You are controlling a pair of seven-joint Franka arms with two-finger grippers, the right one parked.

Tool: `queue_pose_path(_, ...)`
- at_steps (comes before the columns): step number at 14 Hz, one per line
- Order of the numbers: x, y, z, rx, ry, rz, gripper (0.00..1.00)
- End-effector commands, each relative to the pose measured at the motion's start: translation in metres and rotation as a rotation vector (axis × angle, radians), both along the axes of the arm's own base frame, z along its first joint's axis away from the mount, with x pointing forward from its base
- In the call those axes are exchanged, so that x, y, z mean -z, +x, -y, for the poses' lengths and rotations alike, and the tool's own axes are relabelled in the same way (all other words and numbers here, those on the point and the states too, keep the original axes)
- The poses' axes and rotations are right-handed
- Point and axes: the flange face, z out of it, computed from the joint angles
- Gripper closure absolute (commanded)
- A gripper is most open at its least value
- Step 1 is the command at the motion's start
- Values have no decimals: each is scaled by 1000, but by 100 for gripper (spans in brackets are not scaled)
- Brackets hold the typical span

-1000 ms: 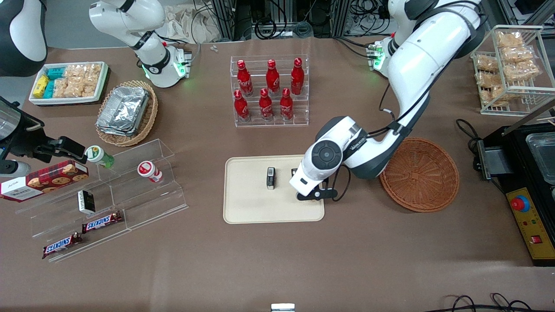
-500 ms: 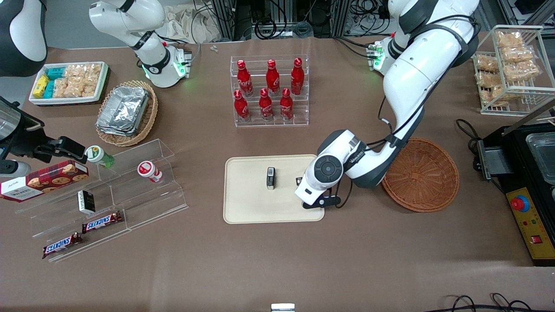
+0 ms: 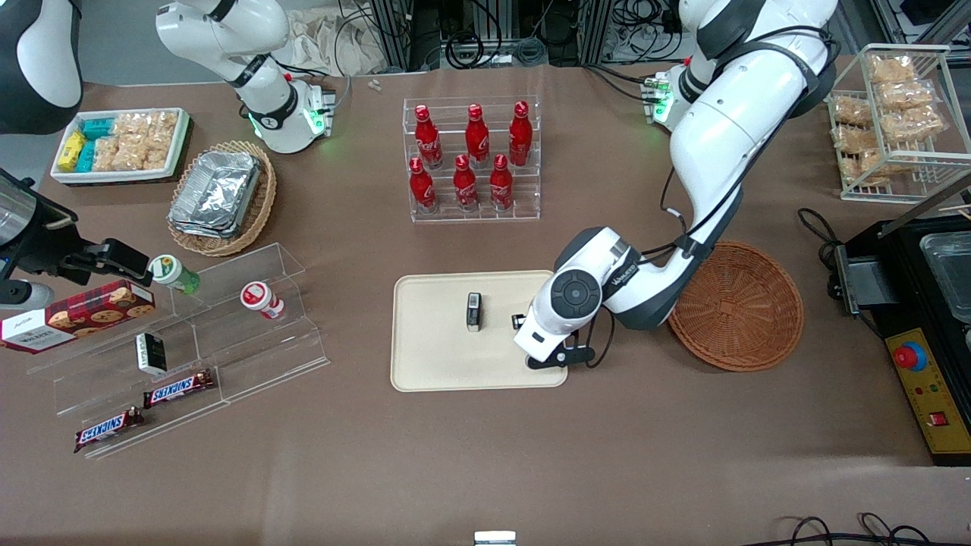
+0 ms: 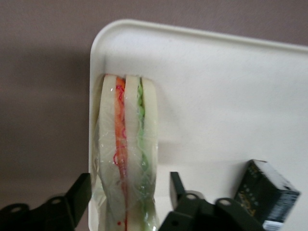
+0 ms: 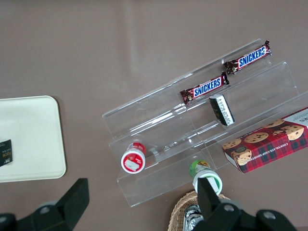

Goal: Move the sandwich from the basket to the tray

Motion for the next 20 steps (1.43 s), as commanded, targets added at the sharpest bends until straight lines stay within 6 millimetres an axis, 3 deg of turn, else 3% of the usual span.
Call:
queue_pose_path(1, -60, 3, 0, -55, 22, 68, 0)
queue_pose_path(3, -117, 2, -11, -57, 50, 114, 0)
queue_pose_path(6, -209, 20, -82, -155, 95, 196, 0)
queue_pose_path(8, -254, 31, -139, -238, 122, 232, 0)
queue_pose_path(11, -314, 21, -191, -184, 133, 278, 0)
queue_pose_path(13, -330, 8, -241, -243, 62, 233, 0)
queue_pose_path(17, -335, -45, -266, -207, 110, 236, 0)
queue_pose_path(20, -320, -80, -281, -237, 96, 261, 0)
